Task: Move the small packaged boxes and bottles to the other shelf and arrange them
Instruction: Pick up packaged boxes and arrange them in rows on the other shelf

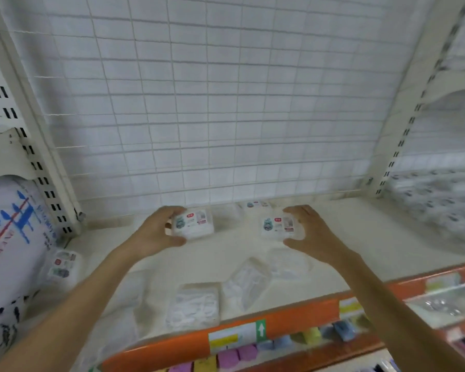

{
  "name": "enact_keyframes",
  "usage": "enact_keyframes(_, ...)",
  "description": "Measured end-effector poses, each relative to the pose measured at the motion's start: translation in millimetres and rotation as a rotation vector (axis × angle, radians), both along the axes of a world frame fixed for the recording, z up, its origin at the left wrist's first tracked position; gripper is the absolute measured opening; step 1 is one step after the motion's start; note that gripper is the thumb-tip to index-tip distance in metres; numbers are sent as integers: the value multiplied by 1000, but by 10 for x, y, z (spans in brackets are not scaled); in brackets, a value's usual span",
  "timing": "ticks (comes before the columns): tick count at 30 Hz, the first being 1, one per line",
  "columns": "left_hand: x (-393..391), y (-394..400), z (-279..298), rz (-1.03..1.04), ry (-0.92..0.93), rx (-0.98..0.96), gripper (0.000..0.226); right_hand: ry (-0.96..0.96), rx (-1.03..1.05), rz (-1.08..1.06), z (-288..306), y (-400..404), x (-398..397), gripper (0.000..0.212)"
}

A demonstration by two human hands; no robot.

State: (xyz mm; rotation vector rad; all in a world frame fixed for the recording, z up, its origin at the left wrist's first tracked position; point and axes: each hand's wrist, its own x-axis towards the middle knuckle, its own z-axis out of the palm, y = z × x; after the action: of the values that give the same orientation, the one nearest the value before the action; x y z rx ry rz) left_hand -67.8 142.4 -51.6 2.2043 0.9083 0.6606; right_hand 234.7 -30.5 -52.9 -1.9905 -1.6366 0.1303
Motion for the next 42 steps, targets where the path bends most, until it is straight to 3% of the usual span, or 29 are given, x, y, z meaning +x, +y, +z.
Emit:
enact_keyframes(6, 961, -322, 165, -278, 14, 155, 64, -40, 46, -230, 62, -882, 534, 67)
enact_keyframes(11, 1804, -859, 205, -512, -63, 161, 63, -13, 75, -422, 35, -1809, 890, 67)
enact_keyframes(18, 3015, -1706, 28, -672, -70, 167, 64, 38, 88, -619, -111, -3044, 1427, 71)
enact_keyframes(31, 4600, -3310, -456, -708, -78, 45, 63, 71, 96, -816, -350, -5153, 2732, 70)
enact_keyframes(42, 5567, -3552, -92, -594, -86, 122, 58, 150, 161, -711, -192, -4933, 3869, 69)
